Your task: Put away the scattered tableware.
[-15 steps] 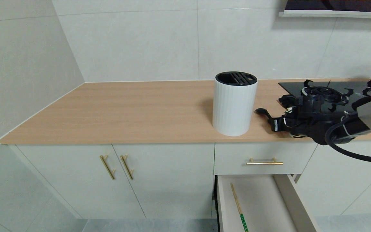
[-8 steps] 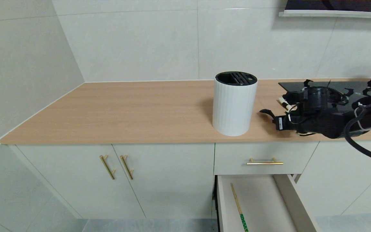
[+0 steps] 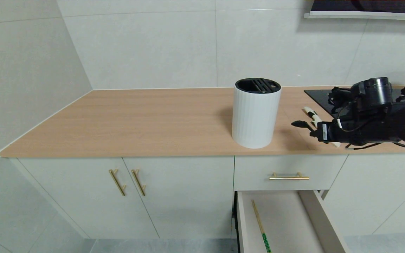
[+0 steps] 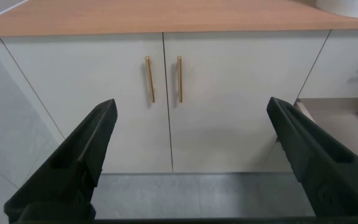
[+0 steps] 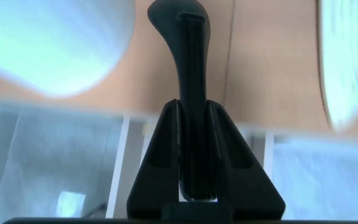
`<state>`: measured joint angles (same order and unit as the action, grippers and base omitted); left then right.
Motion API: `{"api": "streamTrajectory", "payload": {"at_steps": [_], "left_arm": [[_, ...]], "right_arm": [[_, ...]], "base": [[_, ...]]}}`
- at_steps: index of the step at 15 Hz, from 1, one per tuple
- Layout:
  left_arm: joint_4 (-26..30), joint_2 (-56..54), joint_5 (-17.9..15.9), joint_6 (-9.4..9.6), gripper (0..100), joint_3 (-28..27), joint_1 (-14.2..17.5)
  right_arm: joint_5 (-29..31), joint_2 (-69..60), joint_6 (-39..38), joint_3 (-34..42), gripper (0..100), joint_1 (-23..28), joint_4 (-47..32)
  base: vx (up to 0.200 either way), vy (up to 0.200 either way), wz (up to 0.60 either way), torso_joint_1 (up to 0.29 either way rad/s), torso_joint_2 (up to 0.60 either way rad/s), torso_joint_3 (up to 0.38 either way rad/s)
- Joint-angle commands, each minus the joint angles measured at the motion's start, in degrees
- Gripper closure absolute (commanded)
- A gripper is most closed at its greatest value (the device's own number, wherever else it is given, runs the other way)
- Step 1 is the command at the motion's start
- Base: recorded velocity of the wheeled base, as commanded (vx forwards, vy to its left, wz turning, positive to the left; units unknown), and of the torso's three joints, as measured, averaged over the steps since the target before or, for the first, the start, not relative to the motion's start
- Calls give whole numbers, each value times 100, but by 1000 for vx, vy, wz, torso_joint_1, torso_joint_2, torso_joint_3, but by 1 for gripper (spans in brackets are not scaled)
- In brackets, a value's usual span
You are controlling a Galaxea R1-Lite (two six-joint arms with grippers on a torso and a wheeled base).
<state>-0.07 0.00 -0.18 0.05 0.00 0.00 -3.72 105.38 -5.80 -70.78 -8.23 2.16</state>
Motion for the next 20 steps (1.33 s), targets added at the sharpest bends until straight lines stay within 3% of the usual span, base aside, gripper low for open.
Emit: {"api": "streamTrajectory", "payload": {"at_steps": [1, 9, 20], "left_arm": [[-1, 0, 1, -5, 0, 0, 0], [-1, 0, 1, 4, 0, 0, 0], [-1, 0, 1, 4, 0, 0, 0]], "right_arm": [[-6, -1089, -9, 1022, 100, -91, 22], [-15, -1678, 27, 2042, 100, -452, 189], [-6, -1423, 27, 2103, 100, -531, 268]], "base": [[0, 0, 0, 0, 0, 0], [0, 0, 0, 0, 0, 0], [0, 0, 0, 0, 0, 0]]}}
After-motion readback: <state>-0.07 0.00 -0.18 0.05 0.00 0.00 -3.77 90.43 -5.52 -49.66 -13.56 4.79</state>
